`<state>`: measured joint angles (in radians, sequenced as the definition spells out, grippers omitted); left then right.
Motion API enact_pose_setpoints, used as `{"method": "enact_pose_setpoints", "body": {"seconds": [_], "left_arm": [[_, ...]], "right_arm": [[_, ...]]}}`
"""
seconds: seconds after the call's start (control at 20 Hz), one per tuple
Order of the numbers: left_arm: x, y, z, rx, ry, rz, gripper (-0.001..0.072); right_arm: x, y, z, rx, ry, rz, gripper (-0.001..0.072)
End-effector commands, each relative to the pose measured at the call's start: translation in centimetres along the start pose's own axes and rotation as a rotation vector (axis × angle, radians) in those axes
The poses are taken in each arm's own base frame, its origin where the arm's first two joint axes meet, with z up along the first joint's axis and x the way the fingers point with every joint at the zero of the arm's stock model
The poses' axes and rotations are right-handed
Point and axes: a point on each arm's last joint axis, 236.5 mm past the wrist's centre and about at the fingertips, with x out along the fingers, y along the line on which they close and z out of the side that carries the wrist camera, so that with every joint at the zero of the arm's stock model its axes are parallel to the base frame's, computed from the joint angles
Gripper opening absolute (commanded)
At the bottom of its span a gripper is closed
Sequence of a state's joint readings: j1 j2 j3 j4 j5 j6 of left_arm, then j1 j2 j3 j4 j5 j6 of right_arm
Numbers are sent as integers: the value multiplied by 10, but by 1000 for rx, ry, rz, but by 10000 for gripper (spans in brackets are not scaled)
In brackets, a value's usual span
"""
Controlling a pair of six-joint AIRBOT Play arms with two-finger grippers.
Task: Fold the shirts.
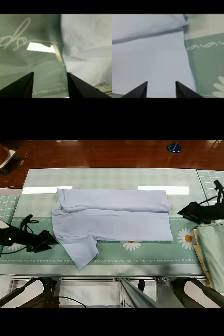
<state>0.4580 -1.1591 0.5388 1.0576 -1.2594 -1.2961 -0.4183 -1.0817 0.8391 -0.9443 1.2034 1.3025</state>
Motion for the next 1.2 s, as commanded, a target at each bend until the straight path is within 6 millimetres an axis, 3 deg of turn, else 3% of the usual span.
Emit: {"method": "enact_pose_setpoints", "body": {"seconds": [0.0,0.15,0.3,0.35,0.4,0.5,0.6,0.75,0.85,0.95,1.15], "left_arm": [[28,-20,-4,-90,-87,-177,507],[41,-42,9,-85,-172,-249,507],[60,-52,0,6,-137,-196,486],[66,-57,-7,51,-107,-192,325],[67,-59,-11,83,-86,-191,39],[61,-66,-12,100,-66,-216,18],[50,-74,-6,114,-72,-239,18],[42,-82,5,135,-97,-246,18],[41,-82,6,134,-99,-247,18],[41,-82,6,133,-99,-247,18],[41,-82,6,133,-99,-247,18]], "right_arm": [[18,11,-34,71,-16,102,408],[22,10,-39,86,-4,111,407],[21,7,-33,93,-30,105,407],[16,-3,-27,103,-53,80,407],[9,-17,-21,115,-72,45,407],[-6,-59,-24,176,-74,-65,407],[-8,-94,-60,259,39,-187,408],[17,-84,-103,300,174,-163,407],[33,-76,-119,275,244,-148,408],[49,-68,-117,272,261,-124,407],[79,-58,-89,300,191,-66,405]]}}
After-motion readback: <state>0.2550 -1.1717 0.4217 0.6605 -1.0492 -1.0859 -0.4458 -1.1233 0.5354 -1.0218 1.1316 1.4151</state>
